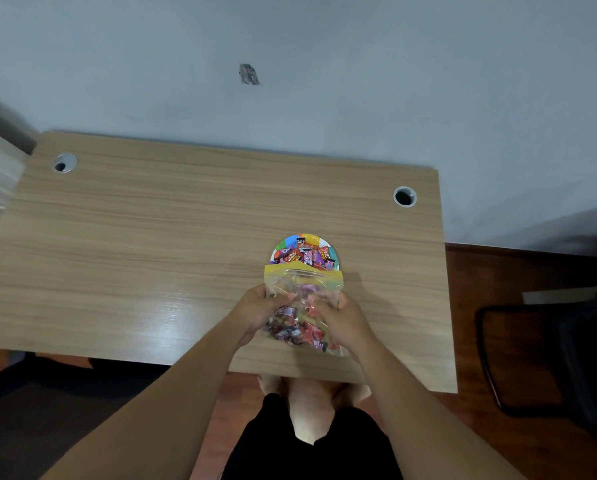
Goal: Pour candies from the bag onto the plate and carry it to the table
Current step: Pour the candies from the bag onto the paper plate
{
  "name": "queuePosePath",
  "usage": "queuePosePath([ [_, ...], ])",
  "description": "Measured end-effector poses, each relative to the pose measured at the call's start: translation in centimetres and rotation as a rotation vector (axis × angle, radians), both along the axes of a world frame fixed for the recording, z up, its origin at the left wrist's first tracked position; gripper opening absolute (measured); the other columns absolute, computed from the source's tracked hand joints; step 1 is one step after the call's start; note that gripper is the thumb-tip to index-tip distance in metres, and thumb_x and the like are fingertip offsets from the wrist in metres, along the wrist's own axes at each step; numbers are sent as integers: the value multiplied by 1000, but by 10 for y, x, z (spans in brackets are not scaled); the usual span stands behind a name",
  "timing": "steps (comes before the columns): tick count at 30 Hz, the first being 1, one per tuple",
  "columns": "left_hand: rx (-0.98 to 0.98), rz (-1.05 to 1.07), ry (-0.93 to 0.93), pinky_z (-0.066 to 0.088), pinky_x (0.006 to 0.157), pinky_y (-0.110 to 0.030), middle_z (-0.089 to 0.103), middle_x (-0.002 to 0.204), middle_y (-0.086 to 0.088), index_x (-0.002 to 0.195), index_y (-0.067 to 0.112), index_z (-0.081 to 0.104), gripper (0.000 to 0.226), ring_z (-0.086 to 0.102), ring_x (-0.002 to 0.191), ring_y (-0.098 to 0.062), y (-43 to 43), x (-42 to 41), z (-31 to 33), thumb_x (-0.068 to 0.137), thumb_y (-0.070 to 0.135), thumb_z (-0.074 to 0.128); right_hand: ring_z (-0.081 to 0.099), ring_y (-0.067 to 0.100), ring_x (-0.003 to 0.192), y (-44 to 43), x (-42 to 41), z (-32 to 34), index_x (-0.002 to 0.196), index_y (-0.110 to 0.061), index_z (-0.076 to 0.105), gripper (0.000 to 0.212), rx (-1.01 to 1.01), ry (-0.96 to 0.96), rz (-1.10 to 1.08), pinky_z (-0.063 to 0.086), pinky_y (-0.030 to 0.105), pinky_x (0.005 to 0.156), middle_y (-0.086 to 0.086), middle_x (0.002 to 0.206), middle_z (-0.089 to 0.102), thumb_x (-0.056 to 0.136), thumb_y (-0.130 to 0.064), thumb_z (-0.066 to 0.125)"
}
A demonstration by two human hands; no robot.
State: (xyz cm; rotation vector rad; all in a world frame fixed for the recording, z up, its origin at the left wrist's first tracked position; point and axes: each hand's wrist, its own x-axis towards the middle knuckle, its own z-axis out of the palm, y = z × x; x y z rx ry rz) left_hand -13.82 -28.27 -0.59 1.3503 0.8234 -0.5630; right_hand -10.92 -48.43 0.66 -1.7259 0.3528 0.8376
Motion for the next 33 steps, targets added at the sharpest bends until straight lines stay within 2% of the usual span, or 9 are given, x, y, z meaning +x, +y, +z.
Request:
queuePosePath([
  [4, -2, 33, 17, 59, 85, -30, 85, 114, -7, 120, 10, 76, 35, 79, 108, -23, -1, 1, 1, 88, 17, 88, 74, 10, 109, -1, 1, -7, 136, -22, 72, 42, -21, -2, -15, 55, 27, 86, -5, 124, 79, 102, -46, 69],
  [8, 14, 48, 31, 58, 78, -28, 84, 115, -8, 122, 10, 74, 41, 79, 106, -21, -4, 1, 0, 85, 15, 90, 80, 14, 100, -3, 1, -18, 137, -19, 71, 37, -38, 21, -40, 53, 24, 67, -1, 119, 82, 102, -32, 73],
  [14, -37, 25, 42, 53, 113, -45, 83, 121, -5, 131, 13, 70, 50, 76, 119, -26, -5, -1, -5, 85, 16, 90, 62, -8, 43, -7, 0, -22, 125, -17, 74, 22, -57, 53, -36, 41, 9, 38, 2, 102, 80, 104, -21, 71],
  [16, -53, 9, 19, 51, 116, -45, 83, 121, -4, 131, 14, 71, 46, 75, 121, -25, -6, -1, -2, 88, 17, 87, 65, -7, 49, -9, 0, -21, 125, -18, 74, 22, -77, 44, -18, 43, 12, 40, 1, 105, 82, 104, -25, 72],
  [19, -90, -26, 1, 46, 118, -50, 83, 122, 1, 133, 21, 70, 50, 72, 126, -23, -5, -2, 4, 88, 31, 88, 73, 5, 82, -10, -1, -14, 126, -20, 75, 31, -82, 42, -33, 49, 23, 62, -2, 110, 83, 103, -40, 69],
  [21, -131, -56, 3, 45, 115, -54, 82, 125, 6, 136, 30, 68, 59, 69, 129, -22, -4, -3, 12, 84, 52, 86, 74, 12, 89, -9, 0, -6, 122, -23, 77, 40, -90, 56, -46, 51, 28, 70, -3, 101, 85, 103, -54, 62],
  [25, -140, 11, -13, 50, 112, -55, 78, 131, 7, 133, 31, 72, 58, 69, 127, -18, 2, -1, 29, 91, 70, 69, 62, 18, 72, -12, 4, 1, 111, -25, 79, 44, -132, 47, -81, 45, 30, 60, -9, 86, 85, 106, -60, 52],
  [30, -117, 118, -144, 54, 101, -46, 81, 129, -5, 126, 12, 77, 43, 76, 112, -20, 9, 10, 55, 104, 47, 65, 70, 17, 61, -8, 14, 17, 108, -17, 82, 39, -129, -72, -125, 56, 30, 49, -1, 83, 83, 108, -47, 57],
  [33, -78, 170, -218, 57, 77, -33, 79, 128, -18, 124, 0, 76, 42, 74, 105, -26, 22, 18, 67, 104, 35, 69, 68, 14, 67, -7, 23, 29, 102, -19, 84, 42, -129, -140, -71, 55, 31, 64, -3, 77, 78, 108, -49, 57],
])
